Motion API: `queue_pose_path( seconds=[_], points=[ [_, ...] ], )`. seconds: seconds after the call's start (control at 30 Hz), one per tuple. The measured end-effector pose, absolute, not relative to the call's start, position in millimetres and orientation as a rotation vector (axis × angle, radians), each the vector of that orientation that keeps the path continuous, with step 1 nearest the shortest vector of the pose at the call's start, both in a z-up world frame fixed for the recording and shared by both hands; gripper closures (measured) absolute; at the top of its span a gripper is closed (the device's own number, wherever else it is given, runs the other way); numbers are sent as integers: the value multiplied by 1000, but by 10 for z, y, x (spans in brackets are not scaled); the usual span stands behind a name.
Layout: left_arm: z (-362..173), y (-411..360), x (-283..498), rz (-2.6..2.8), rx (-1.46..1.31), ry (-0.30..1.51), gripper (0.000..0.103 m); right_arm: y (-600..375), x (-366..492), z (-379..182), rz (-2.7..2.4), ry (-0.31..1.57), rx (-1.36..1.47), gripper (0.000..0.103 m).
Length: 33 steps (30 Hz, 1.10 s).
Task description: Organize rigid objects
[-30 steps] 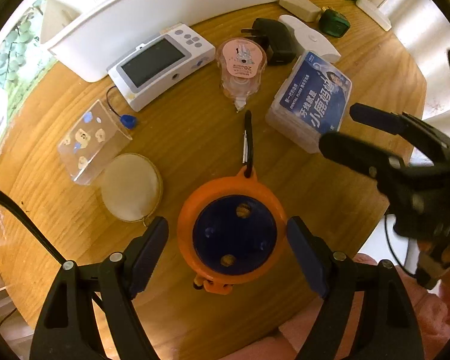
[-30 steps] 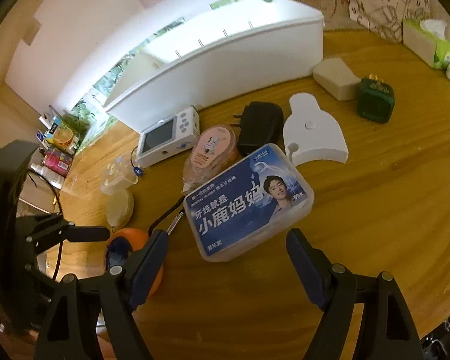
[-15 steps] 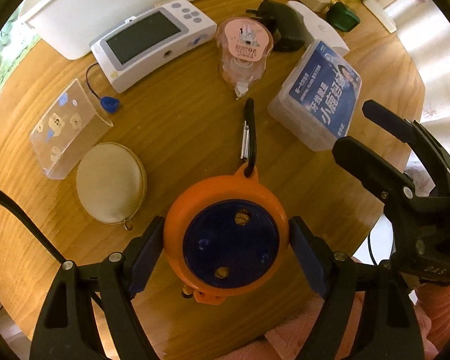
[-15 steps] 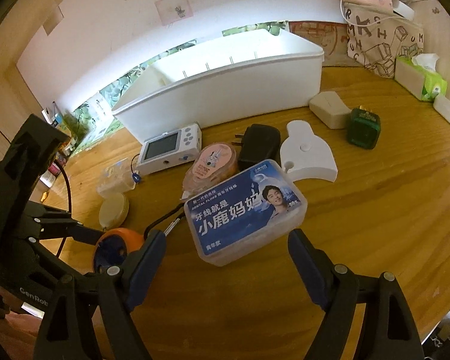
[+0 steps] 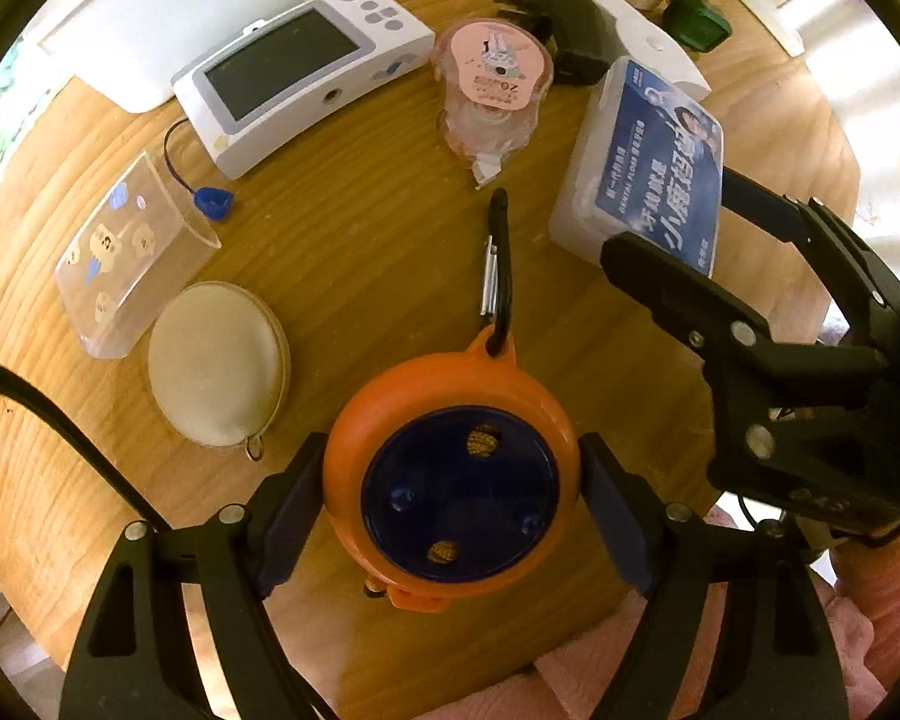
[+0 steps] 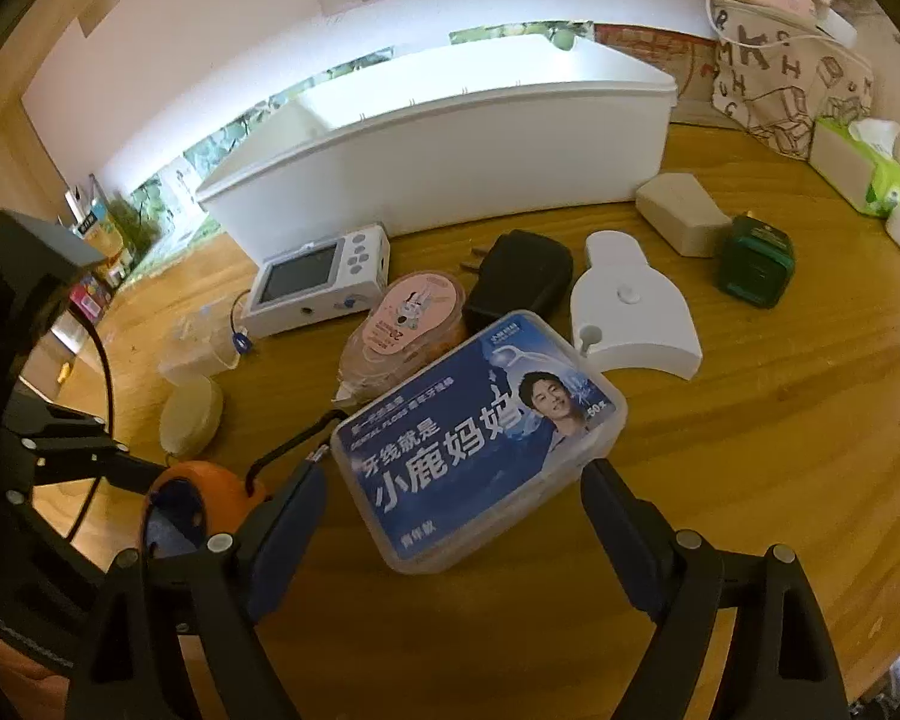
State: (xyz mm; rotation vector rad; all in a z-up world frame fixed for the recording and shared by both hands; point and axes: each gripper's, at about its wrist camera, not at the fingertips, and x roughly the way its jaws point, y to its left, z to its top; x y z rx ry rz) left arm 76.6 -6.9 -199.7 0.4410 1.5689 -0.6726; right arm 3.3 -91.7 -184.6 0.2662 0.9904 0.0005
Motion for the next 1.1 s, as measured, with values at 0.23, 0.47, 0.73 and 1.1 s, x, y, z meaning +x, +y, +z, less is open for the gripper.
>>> queue_pose_path(
  seconds=[0.23,0.47,0.73,1.1],
  points=[
    [-2025,-12,843,-645,410,1596,20,-925,119,-1906,2,1009,242,4],
    [-2016,155,860,-606,366,1628,20,-1000,247,-1939,23,1018,282,2],
    [-1993,299,923,-551,294,1658,20,-943,453,-1962,19,1061,245,1],
    [-1957,450,911,-520,232,1661,20,-853,590,-2004,-12,1080,178,1]
  ],
)
